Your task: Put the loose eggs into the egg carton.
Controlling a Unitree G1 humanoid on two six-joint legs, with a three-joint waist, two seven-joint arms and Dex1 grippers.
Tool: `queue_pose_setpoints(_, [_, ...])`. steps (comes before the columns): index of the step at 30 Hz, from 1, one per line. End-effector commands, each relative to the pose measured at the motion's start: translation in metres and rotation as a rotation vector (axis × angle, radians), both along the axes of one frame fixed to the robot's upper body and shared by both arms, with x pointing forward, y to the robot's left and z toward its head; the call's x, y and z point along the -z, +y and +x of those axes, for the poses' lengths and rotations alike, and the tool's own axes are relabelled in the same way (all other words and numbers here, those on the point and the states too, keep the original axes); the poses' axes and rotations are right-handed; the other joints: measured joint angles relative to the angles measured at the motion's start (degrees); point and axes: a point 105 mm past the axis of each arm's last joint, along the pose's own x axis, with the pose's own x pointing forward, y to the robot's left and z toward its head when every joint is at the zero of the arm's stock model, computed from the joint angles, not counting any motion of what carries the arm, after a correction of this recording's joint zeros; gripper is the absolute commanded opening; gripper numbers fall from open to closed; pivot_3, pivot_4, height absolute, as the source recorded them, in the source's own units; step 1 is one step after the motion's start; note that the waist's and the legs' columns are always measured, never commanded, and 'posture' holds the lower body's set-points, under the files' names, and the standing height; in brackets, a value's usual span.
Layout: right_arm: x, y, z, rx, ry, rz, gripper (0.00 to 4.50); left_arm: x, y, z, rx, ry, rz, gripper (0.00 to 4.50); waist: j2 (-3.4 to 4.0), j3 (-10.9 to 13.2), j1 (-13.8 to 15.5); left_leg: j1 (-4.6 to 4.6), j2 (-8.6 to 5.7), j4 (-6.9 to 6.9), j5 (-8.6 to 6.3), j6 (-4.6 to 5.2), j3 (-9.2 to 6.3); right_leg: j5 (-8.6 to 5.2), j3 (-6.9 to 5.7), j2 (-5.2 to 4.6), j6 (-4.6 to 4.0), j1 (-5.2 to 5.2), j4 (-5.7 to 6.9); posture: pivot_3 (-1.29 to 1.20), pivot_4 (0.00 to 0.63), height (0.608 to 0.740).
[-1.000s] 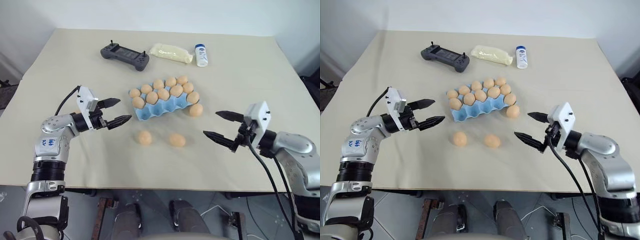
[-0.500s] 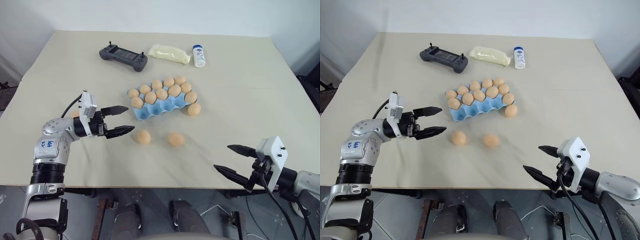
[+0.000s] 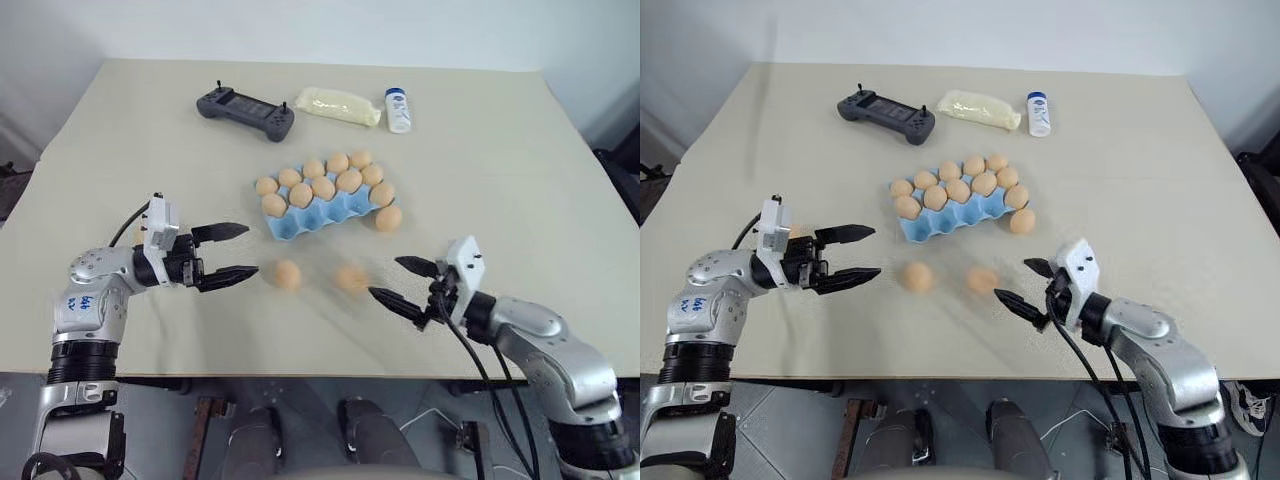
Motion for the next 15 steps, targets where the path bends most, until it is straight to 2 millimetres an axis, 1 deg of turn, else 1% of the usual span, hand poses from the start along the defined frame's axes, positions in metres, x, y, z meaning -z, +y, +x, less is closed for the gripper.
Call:
queue_pose_setpoints(1, [-0.004,0.012,0.009,-0.041,-0.039,0.03,4.48,-0.011,0.002,-0.008,0.018,-0.053,-0.004,4.5,0.0,0.0,0.0,-0.01,0.01,0.02,-0.01,-0.01,0.0,0.0,0.0,0.01,0.0,-0.01,0.0,0.0,0.15,0.74])
queue_pose_setpoints(5, [-0.001,0.024,0.01,-0.098,-0.026,0.043,4.48,-0.011,0.002,-0.014,0.023,-0.052,-0.014,4.5,0.0,0.0,0.0,-0.06,0.02,0.04,-0.01,-0.01,0.0,0.0,-0.01,-0.02,0.0,-0.03,0.0,0.0,0.15,0.74])
queue_pose_setpoints(9, [0.005,0.036,0.009,-0.143,-0.026,0.008,4.48,-0.007,0.003,-0.016,0.012,-0.051,0.002,4.5,0.0,0.0,0.0,-0.07,0.04,0.05,-0.01,-0.01,0.0,0.0,-0.03,-0.01,0.01,-0.03,0.01,0.0,0.15,0.74])
queue_pose_setpoints(15, [0.012,0.046,0.021,-0.14,-0.029,-0.024,4.48,-0.001,0.004,-0.015,0.002,-0.057,0.032,4.5,0.0,0.0,-0.3,-0.06,0.03,0.05,0.0,-0.02,0.0,0.0,-0.02,-0.01,0.0,-0.05,0.06,0.0,0.15,0.74])
